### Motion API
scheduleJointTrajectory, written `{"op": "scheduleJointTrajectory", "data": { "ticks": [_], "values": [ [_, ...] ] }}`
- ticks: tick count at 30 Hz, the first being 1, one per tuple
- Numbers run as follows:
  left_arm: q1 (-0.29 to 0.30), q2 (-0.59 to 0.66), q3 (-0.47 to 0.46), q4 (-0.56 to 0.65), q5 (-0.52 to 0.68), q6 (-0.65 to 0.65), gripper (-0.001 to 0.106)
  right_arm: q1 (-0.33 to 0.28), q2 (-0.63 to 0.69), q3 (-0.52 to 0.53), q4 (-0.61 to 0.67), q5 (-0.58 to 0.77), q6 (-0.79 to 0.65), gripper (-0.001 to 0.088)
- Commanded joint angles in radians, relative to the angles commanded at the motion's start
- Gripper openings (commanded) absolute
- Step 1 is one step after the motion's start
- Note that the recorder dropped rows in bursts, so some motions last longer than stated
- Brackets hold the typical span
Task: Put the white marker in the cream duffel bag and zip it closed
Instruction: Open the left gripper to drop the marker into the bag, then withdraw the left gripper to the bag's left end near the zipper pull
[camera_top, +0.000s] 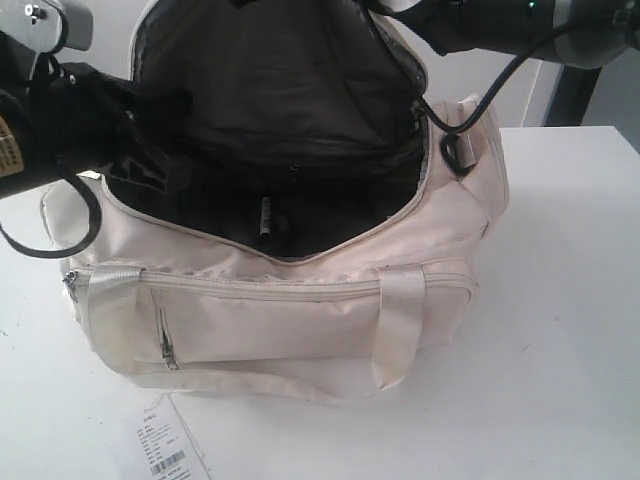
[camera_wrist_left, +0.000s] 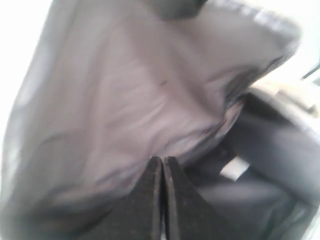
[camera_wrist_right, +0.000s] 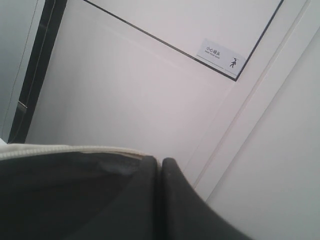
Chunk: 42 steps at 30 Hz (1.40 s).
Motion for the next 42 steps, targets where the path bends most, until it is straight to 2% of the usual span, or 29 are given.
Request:
{"op": "scheduleJointTrajectory", "data": {
  "ticks": [7,11,17,20,22,27,29,31,36,40,42],
  "values": [
    [0.000,-0.125,0.000,0.036,0.231,-0.056,0.000,0.000,0.000,0.000,0.000,0.000,0.000,0.0000],
    [0.000,-0.150,0.000,0.036,0.418,-0.056,0.000,0.000,0.000,0.000,0.000,-0.002,0.000,0.0000],
    [0.000,-0.157,0.000,0.020,0.735,0.080,0.000,0.000,0.000,0.000,0.000,-0.002,0.000,0.0000],
    [0.000,-0.157,0.000,0.001,0.842,0.108,0.000,0.000,0.000,0.000,0.000,0.000,0.000,0.0000],
    [0.000,-0.161,0.000,-0.033,0.860,0.118,0.000,0.000,0.000,0.000,0.000,0.000,0.000,0.0000],
    [0.000,-0.167,0.000,-0.201,0.886,0.255,0.000,0.000,0.000,0.000,0.000,0.000,0.000,0.0000],
    [0.009,-0.165,0.000,-0.203,0.883,0.264,0.000,0.000,0.000,0.000,0.000,0.000,0.000,0.0000],
    [0.041,-0.165,0.000,-0.188,0.845,0.264,0.000,0.000,0.000,0.000,0.000,0.000,0.000,0.0000],
    [0.170,-0.165,0.000,-0.224,0.743,0.253,0.000,0.000,0.000,0.000,0.000,-0.002,0.000,0.0000],
    [0.259,-0.150,-0.035,-0.351,0.760,0.299,0.000,0.000,0.000,0.000,0.000,-0.002,0.000,0.0000],
    [0.275,-0.125,-0.083,-0.471,0.833,0.420,0.000,0.000,0.000,0.000,0.000,-0.002,0.000,0.0000]
  ]
}}
